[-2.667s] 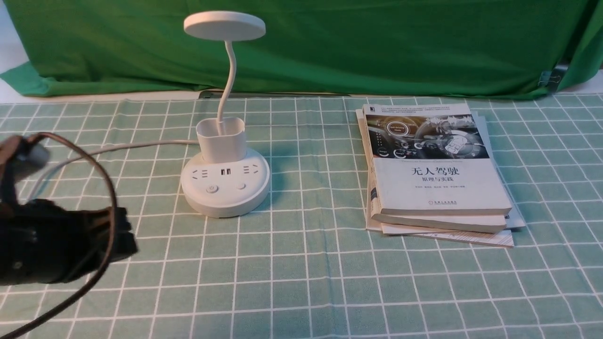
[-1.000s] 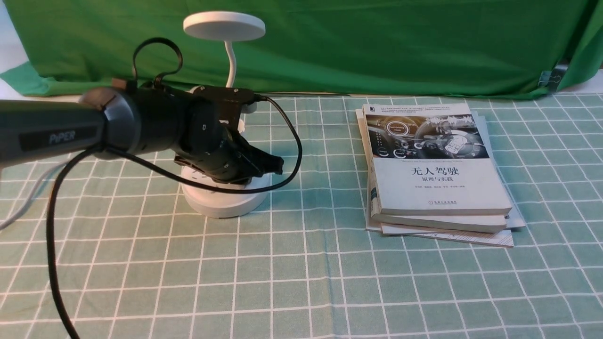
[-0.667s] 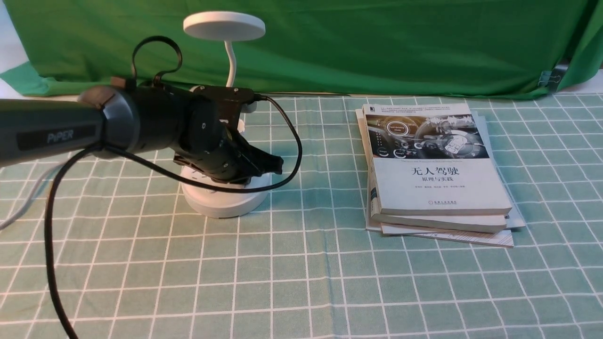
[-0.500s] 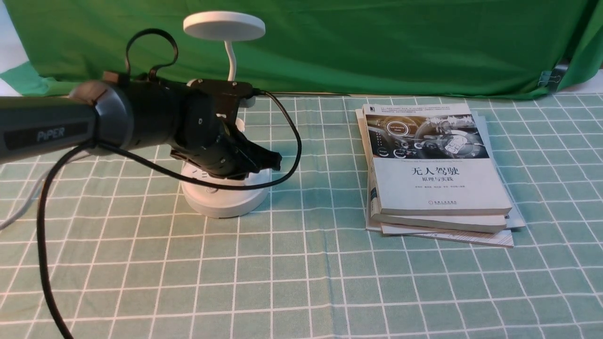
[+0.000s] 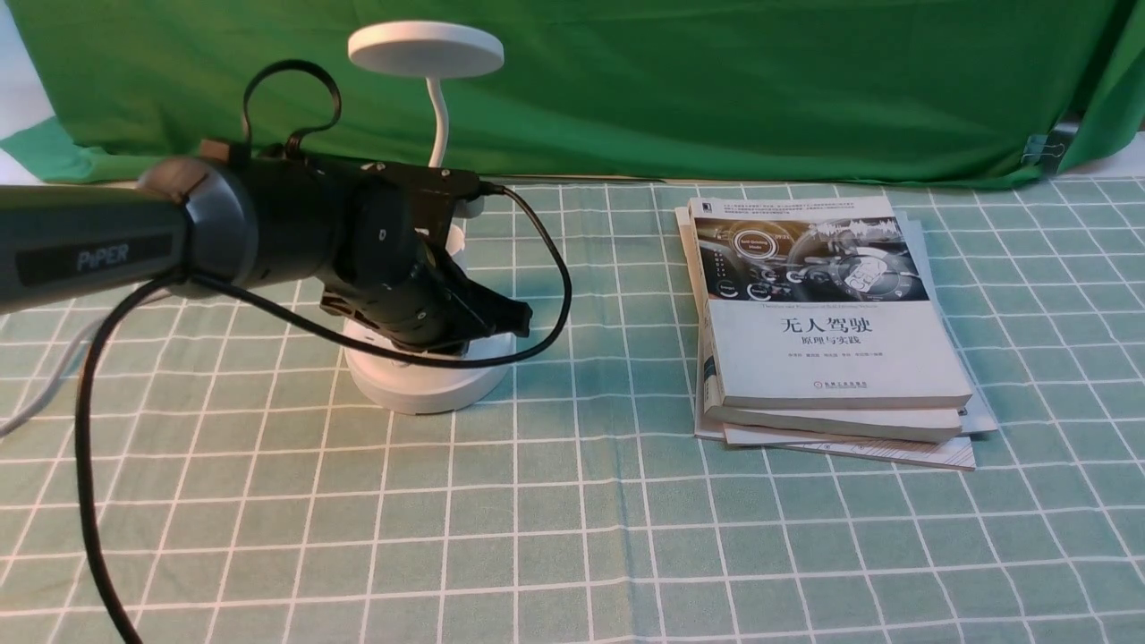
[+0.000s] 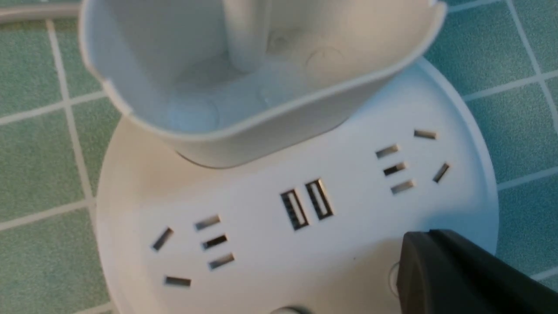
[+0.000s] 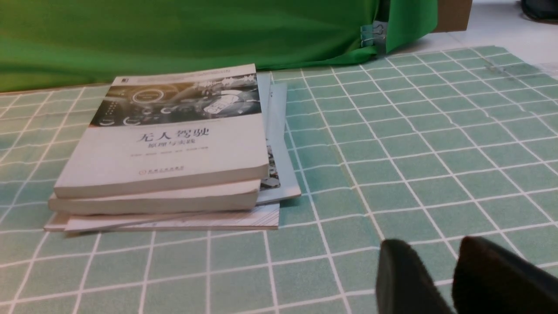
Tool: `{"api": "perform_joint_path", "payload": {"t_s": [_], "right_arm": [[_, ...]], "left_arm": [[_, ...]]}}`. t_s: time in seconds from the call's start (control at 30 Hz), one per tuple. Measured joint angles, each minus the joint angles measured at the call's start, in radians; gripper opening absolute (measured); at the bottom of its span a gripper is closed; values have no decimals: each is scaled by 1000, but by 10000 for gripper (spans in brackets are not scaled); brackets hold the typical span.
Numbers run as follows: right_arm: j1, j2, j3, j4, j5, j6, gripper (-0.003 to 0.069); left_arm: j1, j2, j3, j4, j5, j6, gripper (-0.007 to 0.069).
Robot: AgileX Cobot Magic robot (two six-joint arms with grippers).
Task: Turn on the table lamp.
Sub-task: 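Press the power button on the lamp base to turn the lamp on with the left gripper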
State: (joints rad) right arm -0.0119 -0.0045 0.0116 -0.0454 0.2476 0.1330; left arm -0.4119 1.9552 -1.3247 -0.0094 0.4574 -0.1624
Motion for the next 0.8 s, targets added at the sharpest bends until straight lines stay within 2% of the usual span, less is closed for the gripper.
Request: {"api": "perform_joint_path", "payload": {"t_s": [0.13, 0.53, 0.8], "right_arm": [[0, 0, 0, 0, 0, 0, 241], [0, 0, 0, 0, 0, 0, 241], [0, 0, 0, 0, 0, 0, 241]], "left_arm": [[0, 0, 3, -1, -4, 0, -1], [0, -25, 129, -16, -195, -23, 0], [0, -48, 131, -21, -206, -24, 0]]}}
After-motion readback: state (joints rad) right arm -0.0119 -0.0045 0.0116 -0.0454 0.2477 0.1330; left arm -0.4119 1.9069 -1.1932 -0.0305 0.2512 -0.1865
